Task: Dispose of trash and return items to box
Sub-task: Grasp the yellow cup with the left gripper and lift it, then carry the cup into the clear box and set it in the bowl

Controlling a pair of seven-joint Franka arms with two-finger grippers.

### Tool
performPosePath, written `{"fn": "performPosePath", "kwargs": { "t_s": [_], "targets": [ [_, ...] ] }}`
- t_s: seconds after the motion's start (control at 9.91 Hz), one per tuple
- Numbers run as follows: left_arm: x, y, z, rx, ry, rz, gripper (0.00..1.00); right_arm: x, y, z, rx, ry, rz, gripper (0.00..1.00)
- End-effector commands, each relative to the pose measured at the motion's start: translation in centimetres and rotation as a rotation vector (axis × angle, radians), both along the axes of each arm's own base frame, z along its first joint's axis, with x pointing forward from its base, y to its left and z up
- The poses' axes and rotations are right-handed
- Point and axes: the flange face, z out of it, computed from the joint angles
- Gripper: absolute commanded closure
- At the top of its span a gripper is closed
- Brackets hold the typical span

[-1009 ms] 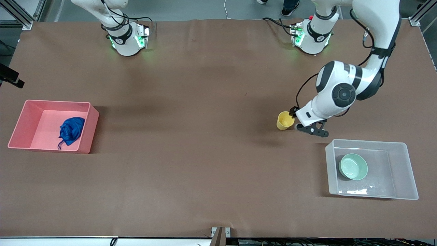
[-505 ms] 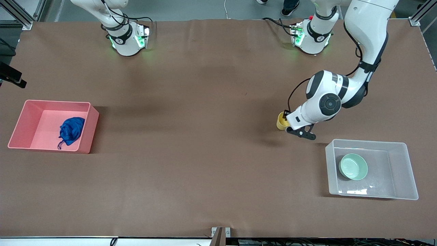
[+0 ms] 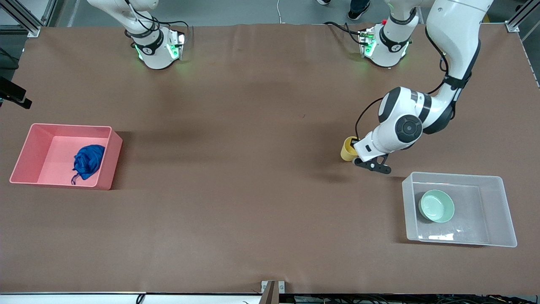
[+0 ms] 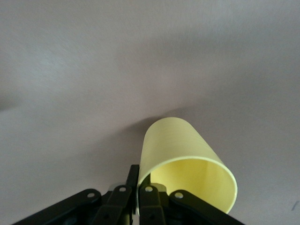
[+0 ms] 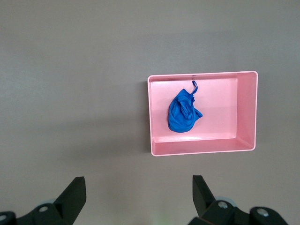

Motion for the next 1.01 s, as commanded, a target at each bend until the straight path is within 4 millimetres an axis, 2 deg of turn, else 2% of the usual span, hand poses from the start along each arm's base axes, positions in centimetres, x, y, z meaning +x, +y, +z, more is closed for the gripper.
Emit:
{"fn": "performPosePath", "kwargs": {
  "t_s": [0.0,0.1,0.3,0.4,0.5,0.61,0.81,0.91],
  "targets": [
    [3.2,3.4,3.9,0.021,-0.015,-0.021,0.99,-0.4,-0.1,0.5,-0.010,-0.002,-0.004,0.00],
    [5.6,6.4,6.1,0.019,-0.017,-0.045,0.99,-0.4,0.0,0.5,-0.010,-0.002,-0.002,0.00],
    [10.8,14.0,8.9,0.043,-0.091,-0.001,0.99,-0.4,0.0,0.5,-0.010,-0.002,-0.002,0.00],
    [13.5,16.6,9.2,0.060,-0.129,0.040,1.00,-0.4,0.0,0.5,-0.010,-0.002,-0.002,0.00],
    [16.1,18.4,9.1,0.074,-0.161,0.064,1.00,-0.4,-0.1,0.5,-0.010,-0.002,-0.005,0.00],
    [17.0,20.9,7.7,0.091,-0.145,0.073,1.00,-0.4,-0.1,0.5,-0.010,-0.002,-0.005,0.00],
    [17.2,25.4,4.3,0.043,-0.110,0.060,1.00,-0.3,-0.1,0.4,-0.010,-0.001,-0.005,0.00],
    [17.4,26.3,2.7,0.039,-0.101,0.040,1.00,-0.3,0.0,0.4,-0.010,-0.001,-0.004,0.00]
  ]
}}
